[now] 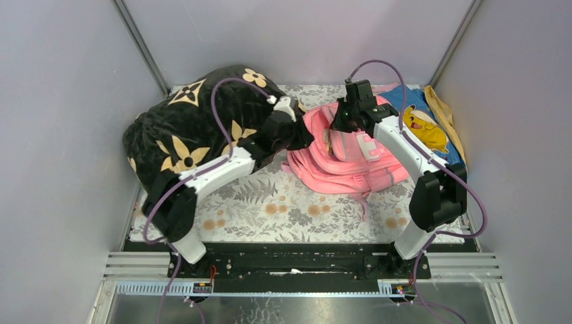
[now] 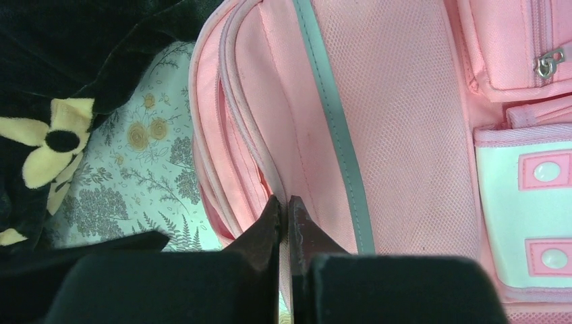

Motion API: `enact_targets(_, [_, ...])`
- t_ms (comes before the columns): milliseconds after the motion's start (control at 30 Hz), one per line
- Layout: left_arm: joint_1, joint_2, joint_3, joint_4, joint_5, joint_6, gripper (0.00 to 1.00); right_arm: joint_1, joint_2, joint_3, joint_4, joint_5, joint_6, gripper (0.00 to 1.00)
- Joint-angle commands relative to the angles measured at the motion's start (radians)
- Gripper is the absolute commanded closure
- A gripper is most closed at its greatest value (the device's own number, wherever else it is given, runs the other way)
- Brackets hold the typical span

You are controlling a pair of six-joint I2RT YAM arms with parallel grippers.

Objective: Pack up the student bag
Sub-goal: Place the stationery in the student bag, then move the stationery to the center of the board.

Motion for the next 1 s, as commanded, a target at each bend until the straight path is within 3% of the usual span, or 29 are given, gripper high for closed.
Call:
enact_targets(0, [-0.013,-0.154,-0.186,0.031,-0.055,0.026,0.54,-0.021,-0.02,0.043,0.004,0.038,0.001,0.98])
enact_targets(67, [-0.013,-0.181,-0.226,0.033,-0.055,0.011,0.53,-0.021,-0.007,0.049,0.006,0.018,0.007,0.85])
enact_targets(167, [-0.013,-0.183,-0.243,0.011,-0.056,0.02,0.53,-0.02,0.008,0.093,-0.027,-0.027,0.003,0.51])
enact_targets(267, [-0.012,-0.187,-0.224,-0.053,-0.045,0.031,0.53,-0.02,-0.035,0.12,-0.06,-0.018,-0.014,0.4])
enact_targets(333, [-0.013,-0.196,-0.203,-0.099,-0.029,0.037,0.53,-0.023,-0.118,0.089,-0.085,0.065,-0.01,0.41])
enact_targets(400, [-0.013,-0.225,-0.21,-0.114,-0.023,0.046,0.53,-0.028,-0.237,-0.043,-0.06,0.156,0.017,0.43])
enact_targets(500, [-0.013,-0.288,-0.252,-0.126,-0.039,0.064,0.53,-0.033,-0.416,-0.291,-0.06,0.252,0.089,0.6])
enact_targets(600, [-0.013,-0.351,-0.293,-0.148,-0.073,0.082,0.52,-0.033,-0.539,-0.505,-0.125,0.286,0.183,0.66])
enact_targets(733, [-0.012,-0.421,-0.335,-0.162,-0.096,0.054,0.52,-0.035,-0.619,-0.682,-0.203,0.341,0.313,0.61])
enact_targets(833, [-0.011,-0.474,-0.37,-0.132,-0.095,0.04,0.52,-0.035,-0.546,-0.703,-0.218,0.367,0.316,0.6])
enact_targets(967, [-0.011,-0.483,-0.362,-0.15,-0.092,0.029,0.52,-0.034,-0.455,-0.724,-0.162,0.332,0.276,0.49])
